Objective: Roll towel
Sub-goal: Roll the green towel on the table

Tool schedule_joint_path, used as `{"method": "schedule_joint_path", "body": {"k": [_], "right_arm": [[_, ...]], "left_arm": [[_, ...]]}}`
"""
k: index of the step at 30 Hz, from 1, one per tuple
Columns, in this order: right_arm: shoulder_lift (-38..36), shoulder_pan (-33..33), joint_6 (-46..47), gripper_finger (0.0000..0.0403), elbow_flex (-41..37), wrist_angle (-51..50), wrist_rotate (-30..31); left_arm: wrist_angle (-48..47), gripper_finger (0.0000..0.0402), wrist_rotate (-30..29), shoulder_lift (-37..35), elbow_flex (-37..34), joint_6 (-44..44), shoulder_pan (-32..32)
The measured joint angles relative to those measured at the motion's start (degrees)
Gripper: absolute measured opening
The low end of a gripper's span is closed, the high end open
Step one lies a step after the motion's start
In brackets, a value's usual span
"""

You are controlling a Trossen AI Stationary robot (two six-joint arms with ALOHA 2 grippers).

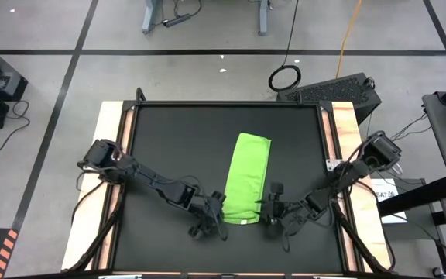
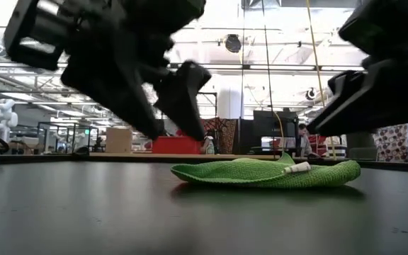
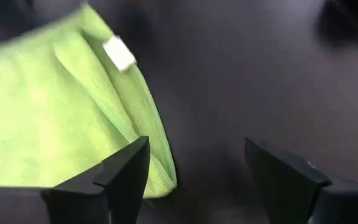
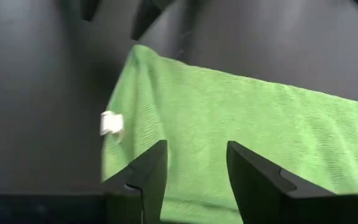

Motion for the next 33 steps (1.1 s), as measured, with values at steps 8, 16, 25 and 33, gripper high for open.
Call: {"method": "schedule_joint_path", "body": {"k": [8, 16, 25, 33], "right_arm": [[0.0, -4.15, -6.53, 0.0122, 0.07, 6.24, -4.59], [0.58, -7.66, -6.96, 0.01, 0.1, 7.73, -11.03], [7.81, -9.14, -6.87, 0.0098, 0.23, 12.08, -15.1], [12.16, -8.28, -4.88, 0.0098, 5.11, 8.36, -22.68]], "left_arm": [[3.83, 0.0221, -12.37, -0.1, 0.0, 1.57, 5.91], [10.08, 0.0174, -5.83, 2.95, 0.02, 1.44, 13.21], [13.38, 0.017, -1.21, 11.28, 1.77, 1.23, 14.43], [12.16, 0.017, -1.19, 12.53, 3.19, 1.2, 14.88]]}}
